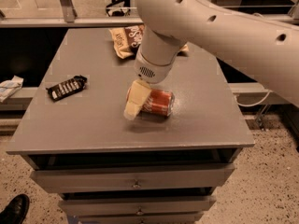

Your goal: Place coke can upright

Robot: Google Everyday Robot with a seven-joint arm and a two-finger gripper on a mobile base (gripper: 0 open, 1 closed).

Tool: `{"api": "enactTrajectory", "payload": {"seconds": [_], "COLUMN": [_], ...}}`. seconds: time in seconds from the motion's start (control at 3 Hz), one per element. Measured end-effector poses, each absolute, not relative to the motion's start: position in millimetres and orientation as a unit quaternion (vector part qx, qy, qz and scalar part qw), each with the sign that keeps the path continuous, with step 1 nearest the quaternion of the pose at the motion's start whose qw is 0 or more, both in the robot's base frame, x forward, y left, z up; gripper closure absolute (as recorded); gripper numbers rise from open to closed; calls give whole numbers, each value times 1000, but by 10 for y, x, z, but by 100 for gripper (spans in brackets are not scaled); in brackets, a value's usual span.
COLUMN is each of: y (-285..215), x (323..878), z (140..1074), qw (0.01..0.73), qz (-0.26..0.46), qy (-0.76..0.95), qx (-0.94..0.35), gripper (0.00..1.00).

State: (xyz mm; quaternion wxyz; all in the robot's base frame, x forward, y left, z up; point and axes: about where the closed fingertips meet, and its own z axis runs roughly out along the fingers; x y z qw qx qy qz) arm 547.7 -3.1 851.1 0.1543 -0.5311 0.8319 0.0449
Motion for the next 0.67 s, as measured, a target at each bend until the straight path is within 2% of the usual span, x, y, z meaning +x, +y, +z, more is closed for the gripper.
{"api": "enactTrajectory", "payload": {"seconds": [0.33, 0.67], "y": [63, 67], "x": [5454, 5501], "z": [8394, 8491], "qw": [148, 162], "qz": [47, 43], "qy": [840, 846], "qx": [-520, -507], "gripper": [26, 65]}}
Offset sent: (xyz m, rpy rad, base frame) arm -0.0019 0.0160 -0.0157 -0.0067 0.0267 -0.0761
